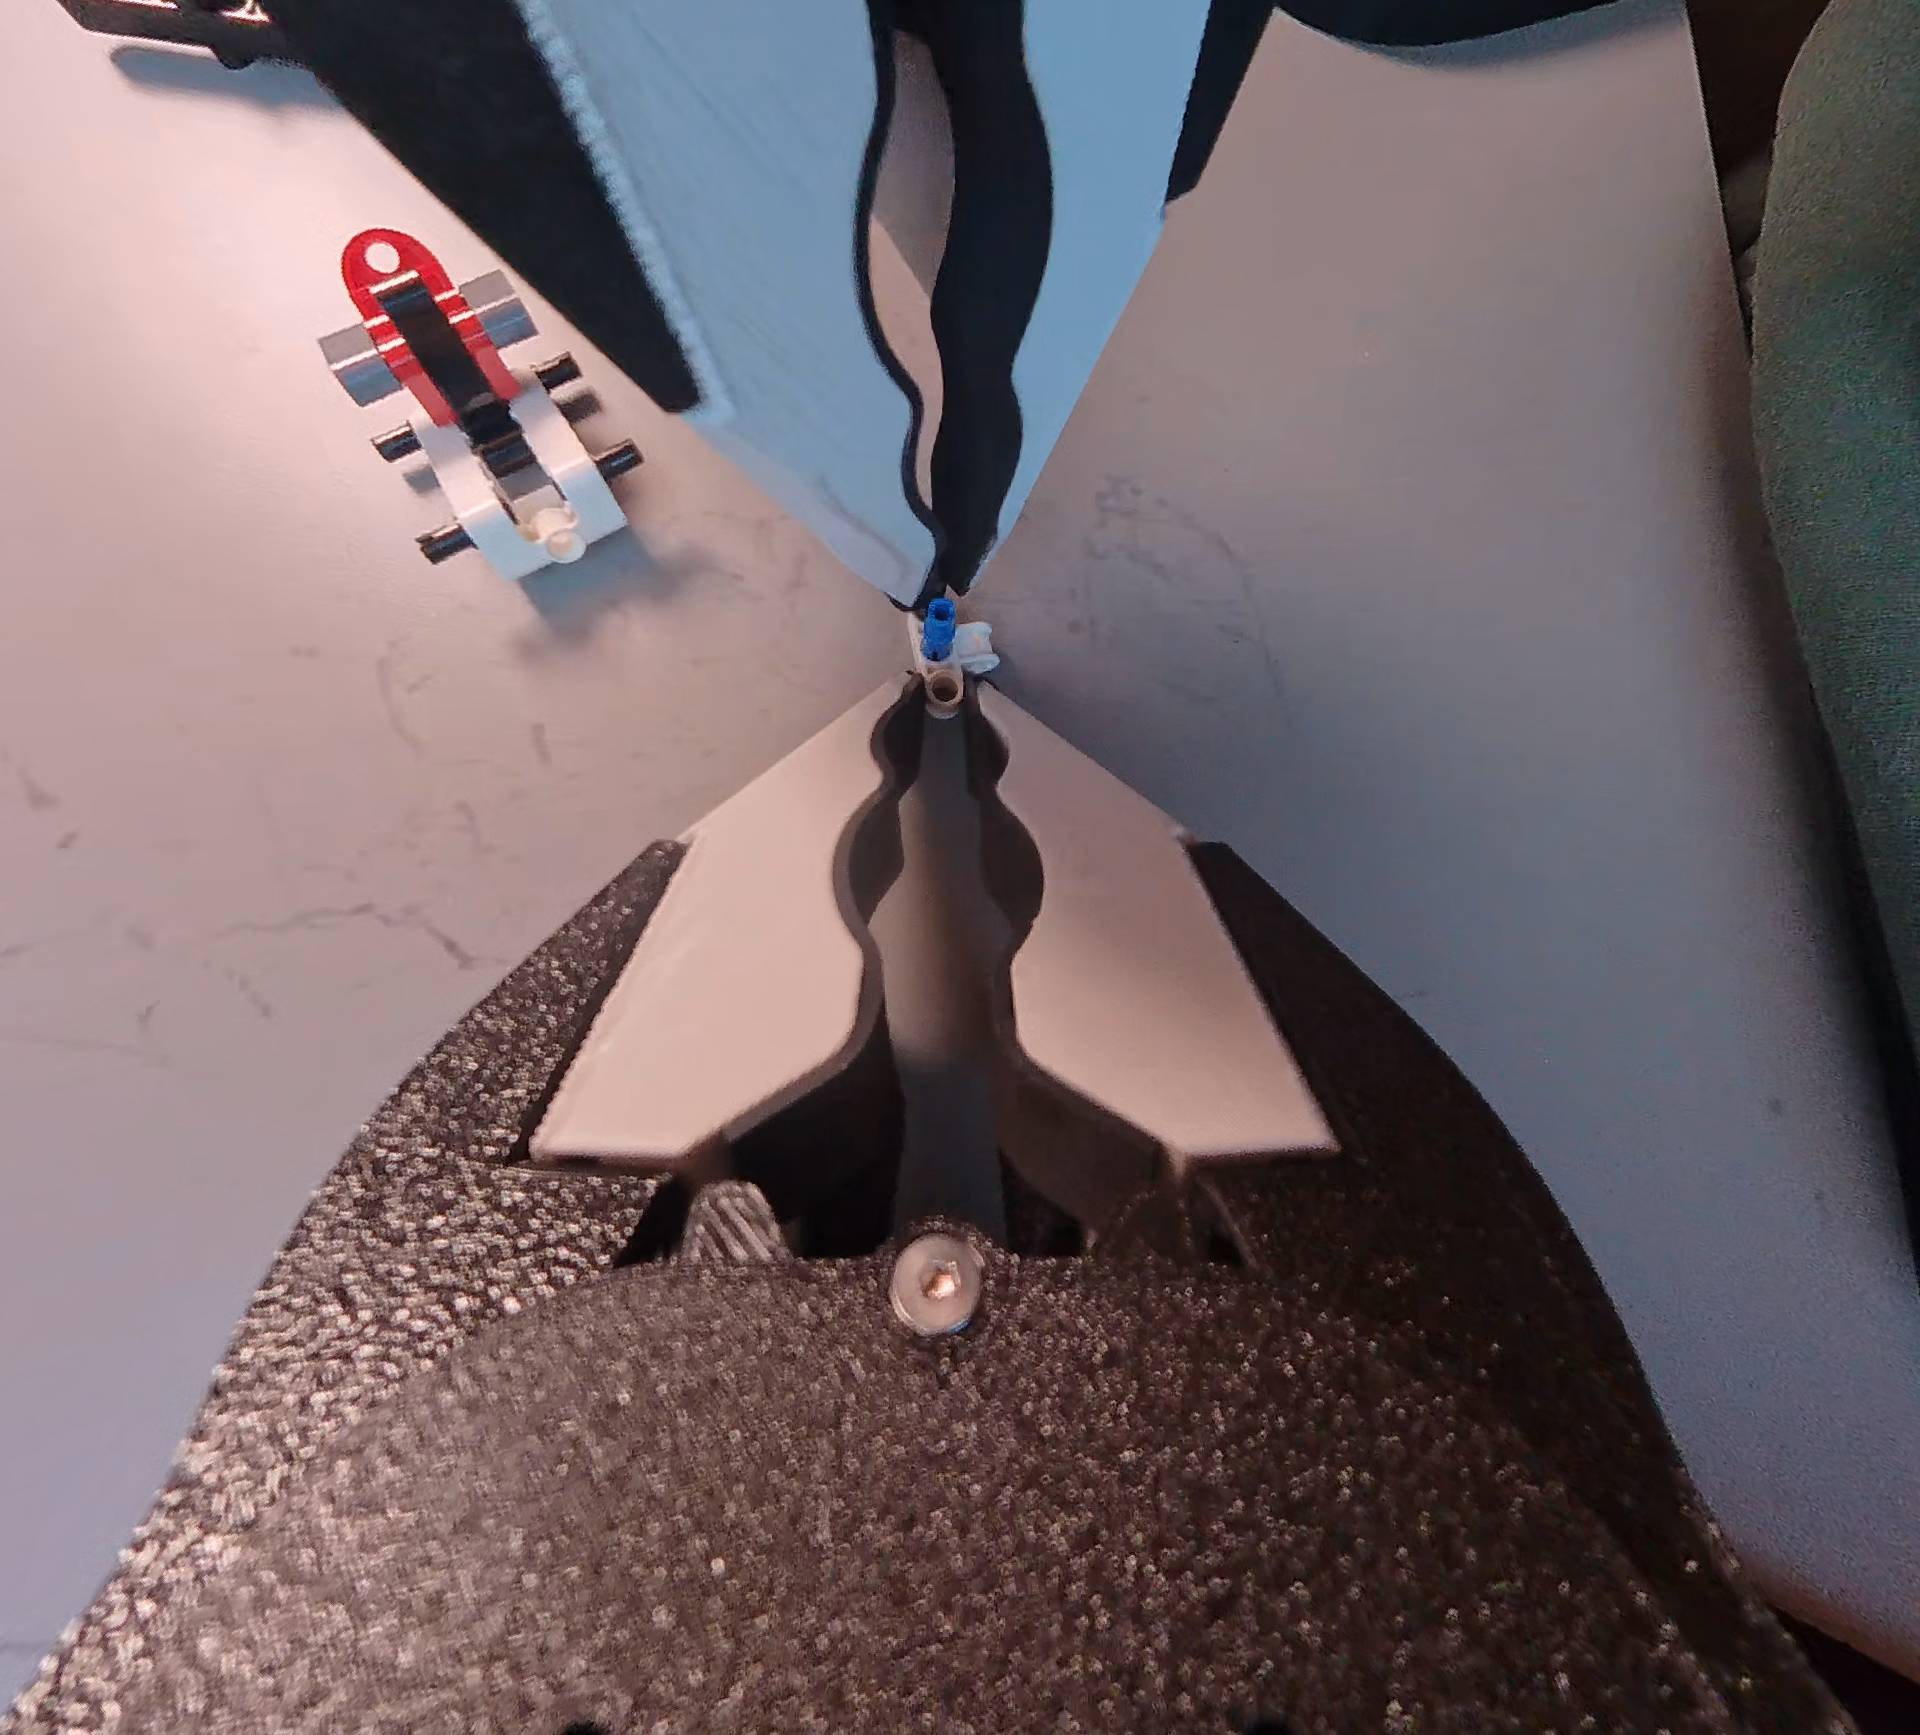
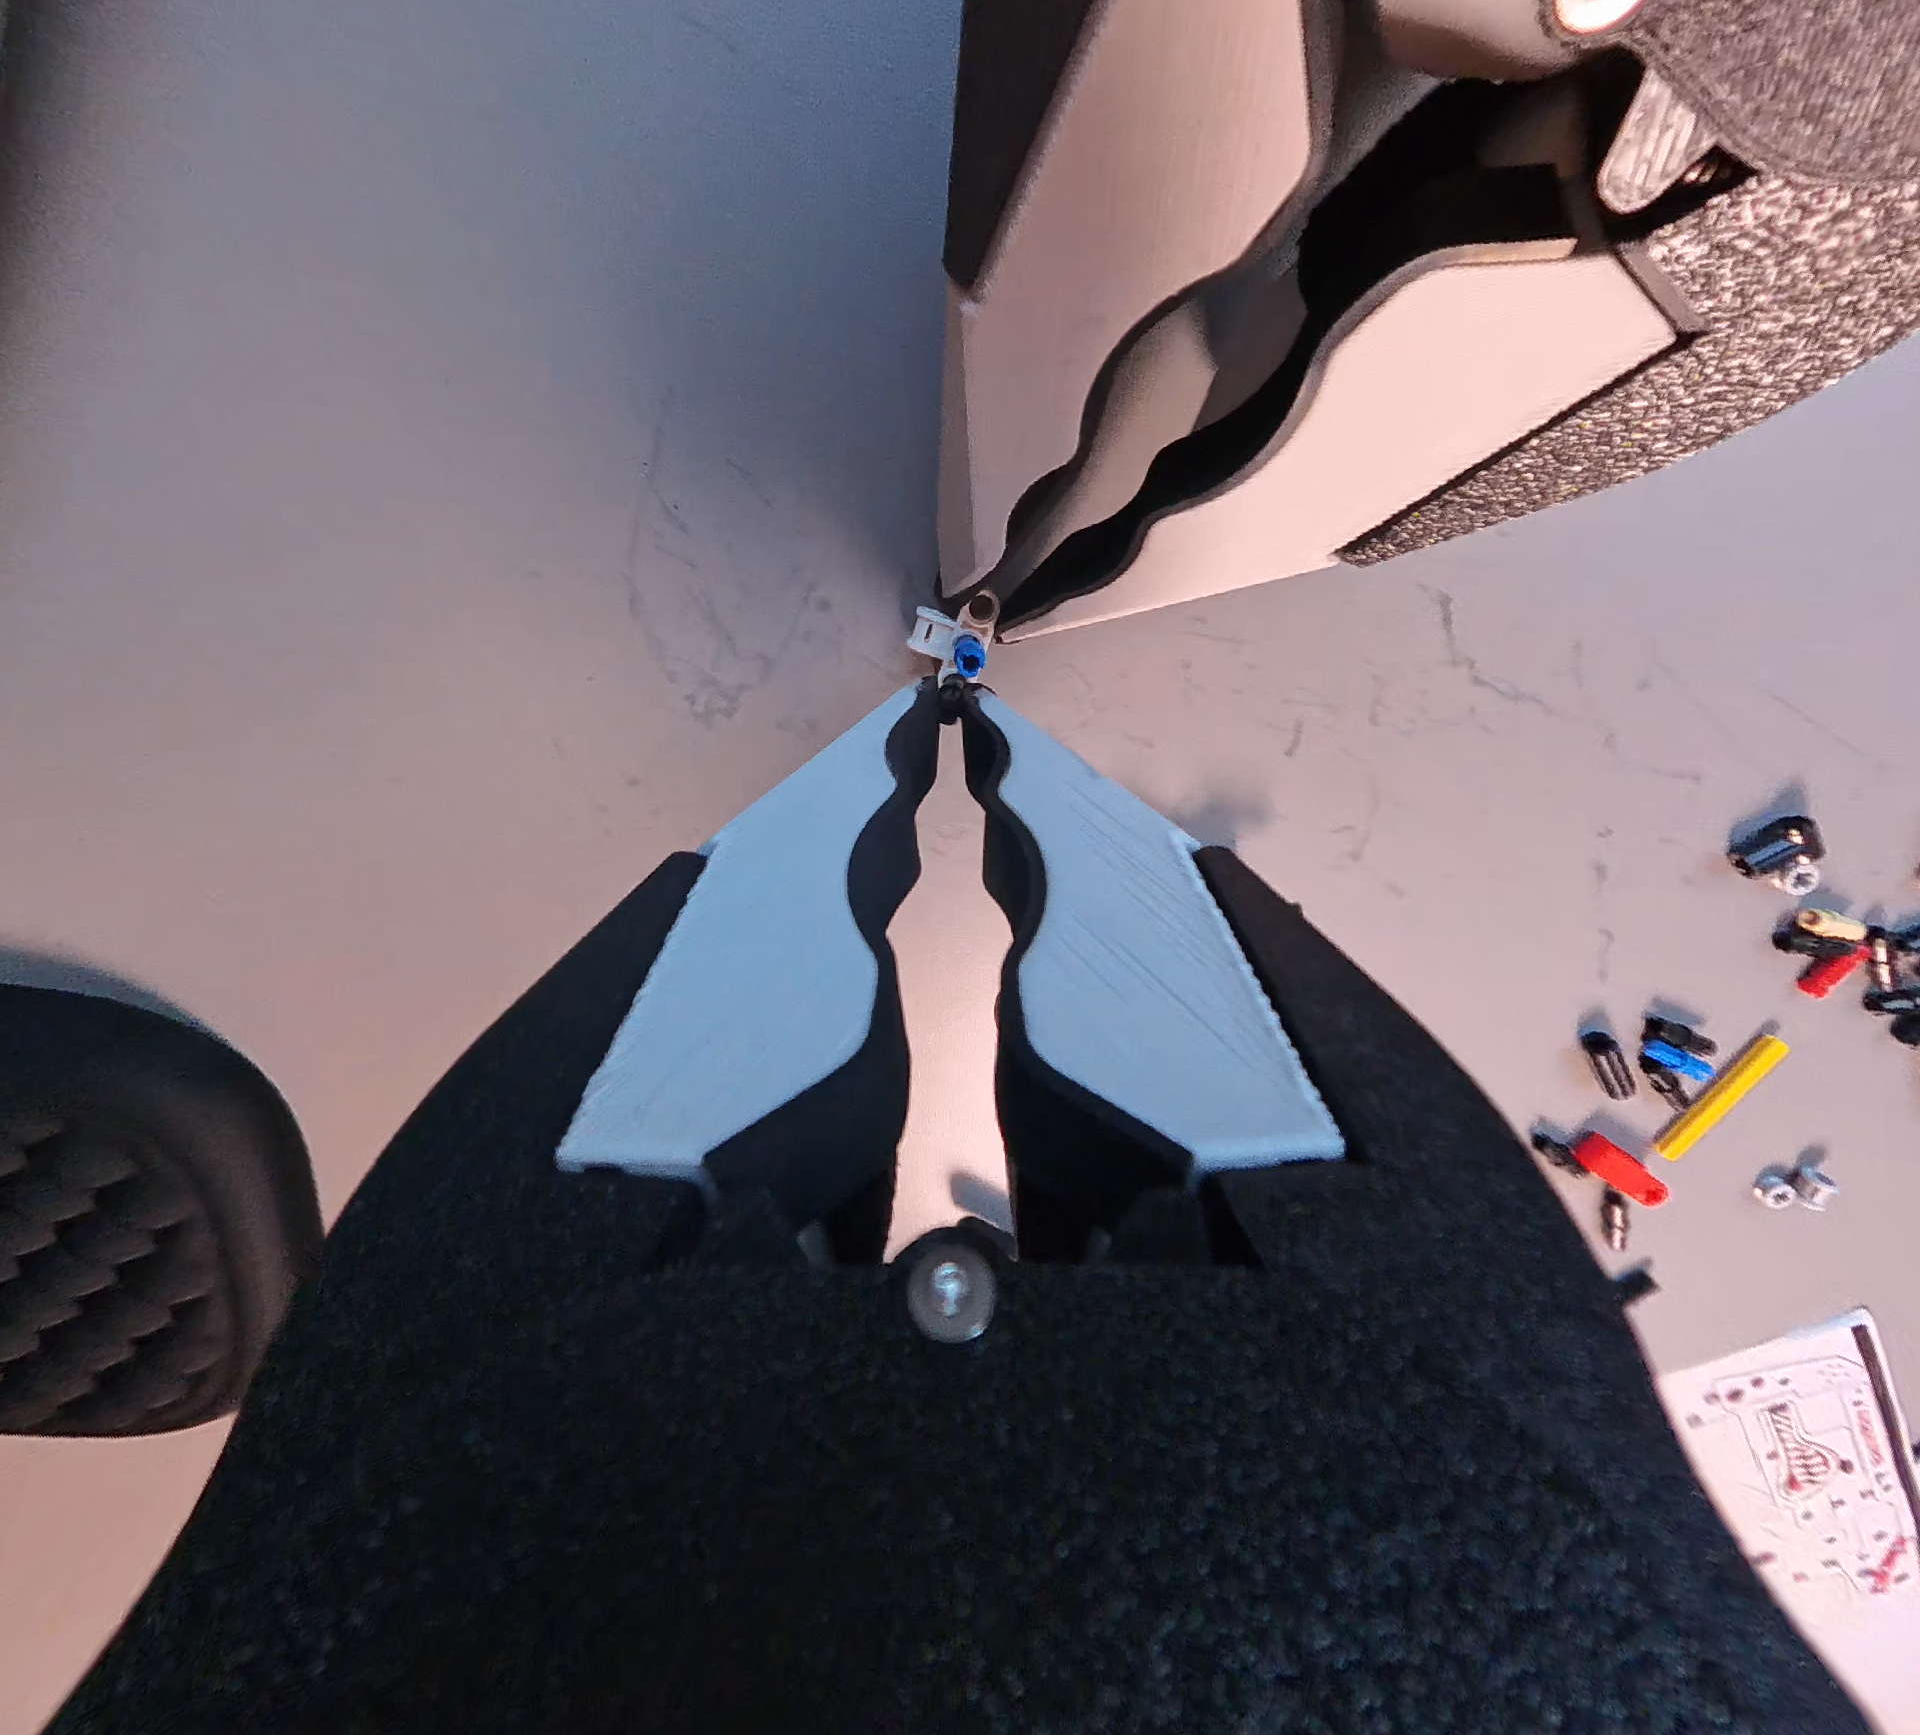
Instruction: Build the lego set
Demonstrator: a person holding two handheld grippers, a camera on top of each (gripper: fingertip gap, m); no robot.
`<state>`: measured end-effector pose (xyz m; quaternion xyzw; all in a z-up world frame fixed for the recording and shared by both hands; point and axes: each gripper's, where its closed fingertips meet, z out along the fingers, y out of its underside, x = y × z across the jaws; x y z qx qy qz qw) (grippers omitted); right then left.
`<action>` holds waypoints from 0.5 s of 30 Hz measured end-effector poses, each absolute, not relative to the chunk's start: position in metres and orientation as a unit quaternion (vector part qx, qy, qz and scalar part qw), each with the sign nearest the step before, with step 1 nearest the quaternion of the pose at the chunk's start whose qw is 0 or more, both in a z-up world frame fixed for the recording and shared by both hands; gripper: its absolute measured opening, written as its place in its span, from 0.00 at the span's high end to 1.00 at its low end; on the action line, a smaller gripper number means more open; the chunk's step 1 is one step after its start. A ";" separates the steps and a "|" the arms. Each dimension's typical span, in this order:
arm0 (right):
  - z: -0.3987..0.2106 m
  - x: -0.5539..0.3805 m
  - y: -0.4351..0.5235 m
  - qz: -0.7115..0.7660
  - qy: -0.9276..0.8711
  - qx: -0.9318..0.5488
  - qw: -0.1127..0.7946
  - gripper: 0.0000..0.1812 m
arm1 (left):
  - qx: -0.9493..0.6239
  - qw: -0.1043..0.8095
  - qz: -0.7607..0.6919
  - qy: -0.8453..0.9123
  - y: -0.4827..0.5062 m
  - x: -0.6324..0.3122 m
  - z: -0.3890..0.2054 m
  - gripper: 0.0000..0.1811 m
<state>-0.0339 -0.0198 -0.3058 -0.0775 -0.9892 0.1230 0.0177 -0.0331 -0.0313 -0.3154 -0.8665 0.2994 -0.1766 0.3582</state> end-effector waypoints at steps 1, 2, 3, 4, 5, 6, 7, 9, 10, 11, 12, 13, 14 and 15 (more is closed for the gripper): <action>-0.307 -0.034 -0.020 0.123 -0.989 -0.078 0.018 0.98 | -0.867 0.358 -0.177 0.299 -0.031 -0.033 -0.315 0.96; -0.312 -0.034 -0.020 0.116 -0.990 -0.074 0.022 0.98 | -0.867 0.357 -0.179 0.298 -0.031 -0.033 -0.315 0.96; -0.312 -0.034 -0.021 0.115 -0.991 -0.072 0.020 0.98 | -0.867 0.357 -0.181 0.297 -0.031 -0.033 -0.315 0.96; -0.312 -0.034 -0.021 0.113 -0.991 -0.073 0.018 0.98 | -0.867 0.357 -0.182 0.296 -0.031 -0.033 -0.315 0.96; -0.312 -0.034 -0.021 0.114 -0.991 -0.074 0.017 0.98 | -0.867 0.357 -0.184 0.295 -0.031 -0.033 -0.315 0.96; -0.312 -0.034 -0.021 0.114 -0.990 -0.075 0.018 0.98 | -0.867 0.356 -0.184 0.294 -0.031 -0.033 -0.315 0.96; -0.312 -0.034 -0.021 0.111 -0.991 -0.077 0.019 0.98 | -0.867 0.356 -0.184 0.294 -0.031 -0.033 -0.315 0.96; -0.312 -0.034 -0.021 0.103 -0.991 -0.083 0.021 0.98 | -0.868 0.356 -0.186 0.294 -0.031 -0.033 -0.315 0.96; -0.312 -0.034 -0.021 0.102 -0.991 -0.087 0.025 0.98 | -0.868 0.355 -0.188 0.293 -0.031 -0.033 -0.315 0.96; -0.312 -0.034 -0.021 0.106 -0.990 -0.093 0.032 0.98 | -0.868 0.354 -0.191 0.292 -0.031 -0.033 -0.315 0.96; -0.312 -0.035 -0.021 0.112 -0.988 -0.100 0.042 0.97 | -0.868 0.354 -0.190 0.292 -0.031 -0.033 -0.315 0.96; -0.311 -0.034 -0.020 0.122 -0.985 -0.108 0.051 0.97 | -0.868 0.355 -0.187 0.294 -0.031 -0.033 -0.315 0.96; -0.310 -0.033 -0.020 0.133 -0.983 -0.118 0.052 0.91 | -0.867 0.355 -0.185 0.296 -0.031 -0.033 -0.315 0.96; -0.307 -0.032 -0.021 0.150 -0.978 -0.132 0.056 0.90 | -0.867 0.355 -0.186 0.295 -0.031 -0.033 -0.315 0.96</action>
